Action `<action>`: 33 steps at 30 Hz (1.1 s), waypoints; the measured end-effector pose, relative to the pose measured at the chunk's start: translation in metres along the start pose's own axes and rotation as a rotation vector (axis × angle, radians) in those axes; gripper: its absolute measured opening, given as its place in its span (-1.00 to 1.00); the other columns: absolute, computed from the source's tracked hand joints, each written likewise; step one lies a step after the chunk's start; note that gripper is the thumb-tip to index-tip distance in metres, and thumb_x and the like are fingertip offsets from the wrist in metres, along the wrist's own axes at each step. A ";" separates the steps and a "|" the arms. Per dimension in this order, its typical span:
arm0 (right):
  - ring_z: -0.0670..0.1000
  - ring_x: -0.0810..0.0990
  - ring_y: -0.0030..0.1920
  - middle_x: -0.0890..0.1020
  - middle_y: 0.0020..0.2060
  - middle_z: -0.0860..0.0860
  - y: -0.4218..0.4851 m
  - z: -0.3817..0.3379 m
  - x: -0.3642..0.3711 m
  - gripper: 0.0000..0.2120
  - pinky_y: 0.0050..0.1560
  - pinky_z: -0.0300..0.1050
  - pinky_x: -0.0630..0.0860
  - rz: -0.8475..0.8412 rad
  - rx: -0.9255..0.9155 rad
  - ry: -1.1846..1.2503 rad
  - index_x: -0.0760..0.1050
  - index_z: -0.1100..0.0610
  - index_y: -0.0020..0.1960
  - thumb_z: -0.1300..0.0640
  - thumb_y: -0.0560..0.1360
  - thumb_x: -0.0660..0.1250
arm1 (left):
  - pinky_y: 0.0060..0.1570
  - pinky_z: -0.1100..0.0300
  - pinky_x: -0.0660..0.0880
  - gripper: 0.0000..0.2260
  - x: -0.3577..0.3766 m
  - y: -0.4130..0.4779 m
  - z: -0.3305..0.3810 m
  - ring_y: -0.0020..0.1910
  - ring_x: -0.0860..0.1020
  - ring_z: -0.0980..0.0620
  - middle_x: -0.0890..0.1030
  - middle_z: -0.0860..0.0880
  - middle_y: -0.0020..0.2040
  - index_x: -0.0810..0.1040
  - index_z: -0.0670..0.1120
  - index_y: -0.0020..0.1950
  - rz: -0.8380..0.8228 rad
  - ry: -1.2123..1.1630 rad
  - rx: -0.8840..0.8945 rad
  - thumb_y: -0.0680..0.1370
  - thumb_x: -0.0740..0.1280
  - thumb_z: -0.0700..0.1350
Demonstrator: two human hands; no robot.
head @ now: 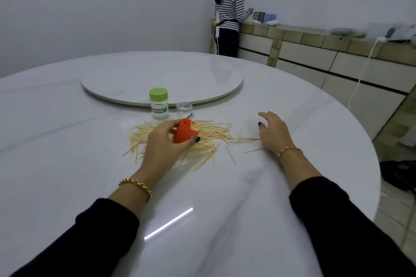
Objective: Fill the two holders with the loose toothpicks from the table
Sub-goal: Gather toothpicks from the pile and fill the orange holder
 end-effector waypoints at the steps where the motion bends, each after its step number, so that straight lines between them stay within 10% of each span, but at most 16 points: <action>1: 0.14 0.26 0.44 0.37 0.40 0.19 0.000 0.009 0.000 -0.60 0.42 -0.06 0.16 -0.029 0.050 -0.028 0.33 0.23 0.42 0.24 0.58 0.17 | -0.17 0.47 0.38 -0.50 0.001 0.000 0.000 0.01 0.48 0.13 0.57 0.03 0.07 0.56 -0.07 0.22 -0.005 0.000 0.005 0.33 0.56 0.01; 9: 0.17 0.44 0.12 0.49 0.06 0.14 -0.016 -0.014 0.017 -0.76 0.14 -0.02 0.30 -0.202 0.026 -0.147 0.41 0.23 0.04 0.09 0.63 0.06 | -0.18 0.48 0.35 -0.48 0.000 -0.001 -0.002 0.05 0.48 0.10 0.57 0.00 0.11 0.55 -0.10 0.25 -0.016 0.021 0.000 0.34 0.55 0.01; 26: 0.15 0.42 0.32 0.48 0.30 0.18 -0.040 -0.117 0.075 -0.57 0.25 -0.07 0.33 -0.293 -0.193 0.123 0.14 0.19 0.51 0.13 0.65 0.01 | -0.18 0.59 0.35 -0.50 -0.004 -0.001 -0.003 0.03 0.50 0.10 0.59 0.01 0.09 0.55 -0.09 0.23 -0.032 0.054 0.030 0.34 0.55 0.00; 33: 0.05 0.47 0.30 0.53 0.28 0.13 -0.026 -0.095 0.045 -0.67 0.20 -0.34 0.29 -0.221 -0.220 0.190 0.44 0.22 0.35 0.27 0.61 0.12 | -0.18 0.49 0.36 -0.47 -0.005 -0.001 -0.004 0.06 0.48 0.10 0.56 0.04 0.10 0.53 -0.09 0.24 -0.057 0.060 0.030 0.33 0.54 0.03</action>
Point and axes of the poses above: each hand's wrist, its own y-axis towards the middle knuckle, its own x-axis out of the palm, z = x × y, the point moved 7 cm from there along y, towards the middle knuckle
